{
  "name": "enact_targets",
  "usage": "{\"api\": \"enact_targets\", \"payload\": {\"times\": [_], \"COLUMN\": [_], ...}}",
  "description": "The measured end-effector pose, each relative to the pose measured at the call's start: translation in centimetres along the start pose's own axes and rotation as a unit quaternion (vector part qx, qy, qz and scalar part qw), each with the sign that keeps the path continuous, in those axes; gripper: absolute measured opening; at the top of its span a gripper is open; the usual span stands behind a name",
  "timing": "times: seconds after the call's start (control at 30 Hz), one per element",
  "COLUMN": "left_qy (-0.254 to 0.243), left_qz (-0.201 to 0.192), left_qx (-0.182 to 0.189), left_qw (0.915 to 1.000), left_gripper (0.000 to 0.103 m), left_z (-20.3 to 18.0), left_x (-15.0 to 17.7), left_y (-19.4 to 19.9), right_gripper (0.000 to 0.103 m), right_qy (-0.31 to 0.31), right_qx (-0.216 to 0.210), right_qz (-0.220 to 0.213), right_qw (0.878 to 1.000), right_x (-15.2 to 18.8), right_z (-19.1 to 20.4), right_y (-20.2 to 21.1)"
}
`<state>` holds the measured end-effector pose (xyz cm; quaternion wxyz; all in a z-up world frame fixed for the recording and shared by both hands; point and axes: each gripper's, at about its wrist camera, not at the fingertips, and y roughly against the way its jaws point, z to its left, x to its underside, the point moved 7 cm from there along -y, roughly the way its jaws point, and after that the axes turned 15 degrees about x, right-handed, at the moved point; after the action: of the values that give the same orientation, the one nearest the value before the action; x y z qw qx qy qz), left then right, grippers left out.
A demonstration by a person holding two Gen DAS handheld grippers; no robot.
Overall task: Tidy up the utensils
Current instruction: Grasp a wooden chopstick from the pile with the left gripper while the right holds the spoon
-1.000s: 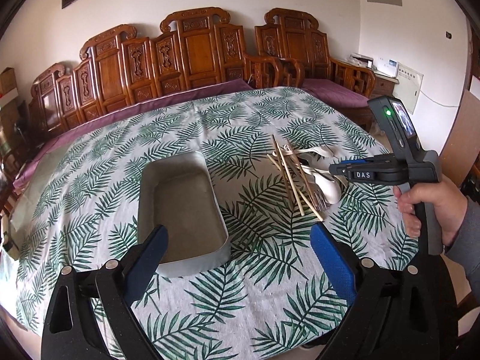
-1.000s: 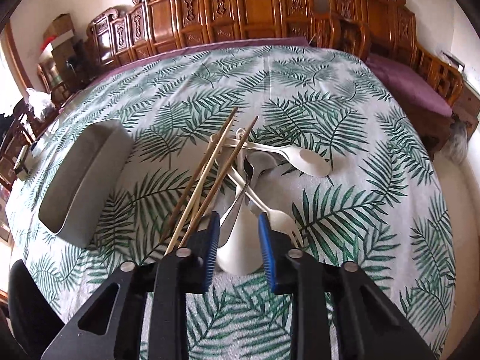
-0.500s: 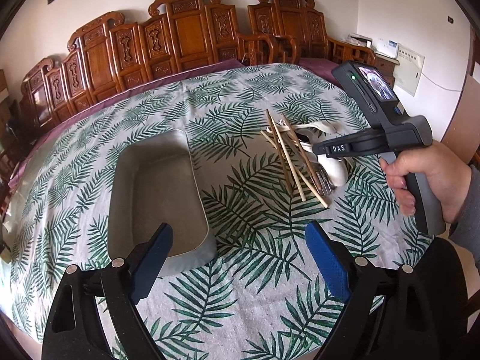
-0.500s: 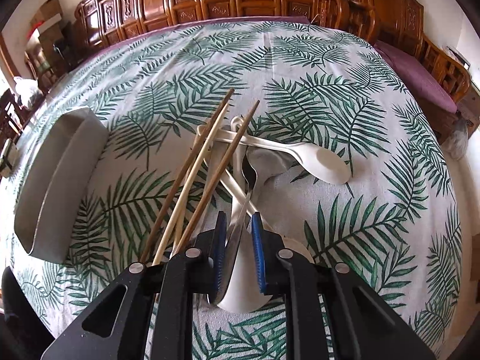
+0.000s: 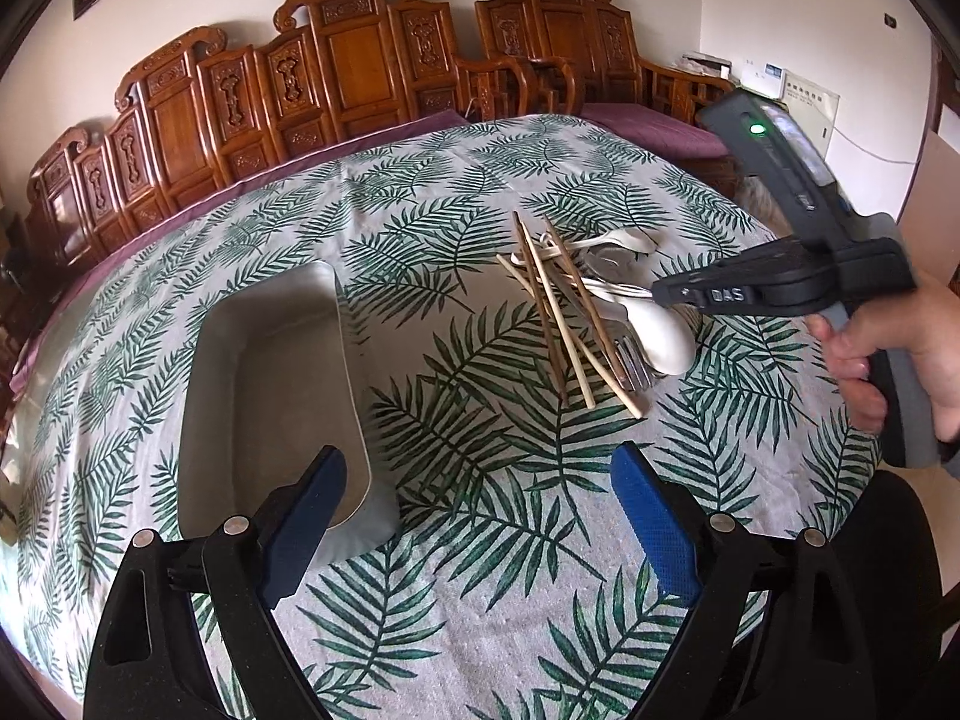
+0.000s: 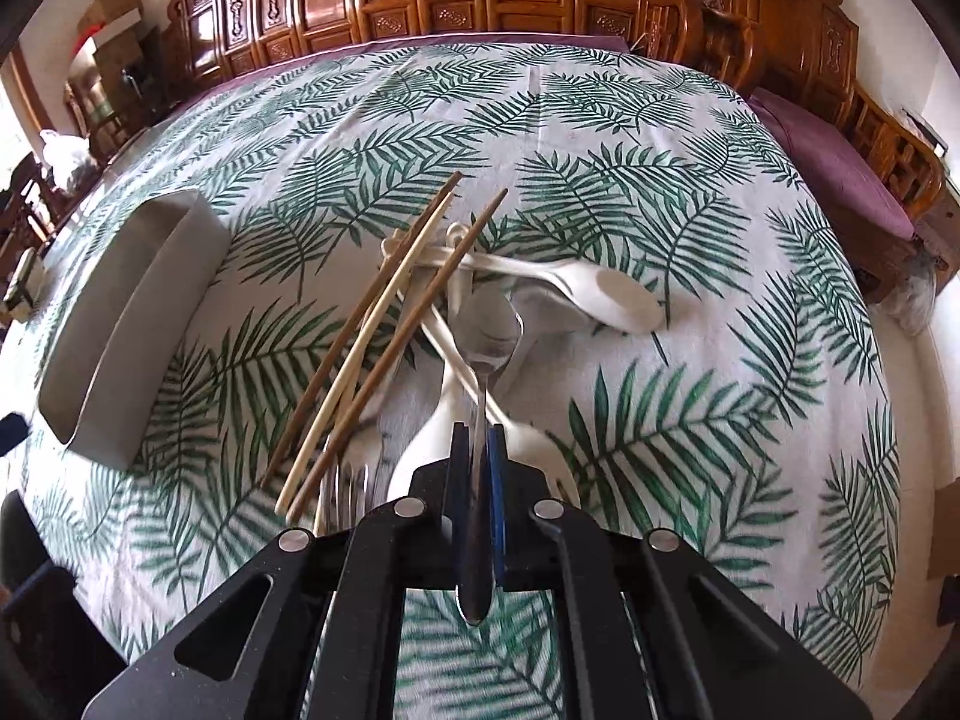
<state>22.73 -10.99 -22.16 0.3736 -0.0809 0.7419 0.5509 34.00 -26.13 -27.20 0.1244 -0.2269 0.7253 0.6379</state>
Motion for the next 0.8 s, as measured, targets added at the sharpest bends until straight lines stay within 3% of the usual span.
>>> {"api": "enact_targets", "payload": {"times": [0.23,0.43,0.8], "left_qy": [0.0,0.003,0.042], "left_qz": [0.008,0.021,0.062], "left_qx": [0.003,0.006,0.048], "left_qw": [1.0,0.9998,0.996], "left_gripper": [0.084,0.068,0.045], "left_z": [-0.3,-0.3,0.6], "left_x": [-1.1,-2.4,-5.5], "left_y": [-1.7,-4.0,-9.9], "right_gripper": [0.007,0.007,0.007], "right_qy": [-0.013,-0.014,-0.02], "right_qx": [-0.024,-0.021,-0.022], "right_qz": [-0.01,-0.006,0.002], "right_qw": [1.0,1.0,1.0], "right_x": [2.2,3.3,3.6], "right_z": [-1.0,-1.7,-3.3], "right_y": [1.9,1.0,-0.3]}}
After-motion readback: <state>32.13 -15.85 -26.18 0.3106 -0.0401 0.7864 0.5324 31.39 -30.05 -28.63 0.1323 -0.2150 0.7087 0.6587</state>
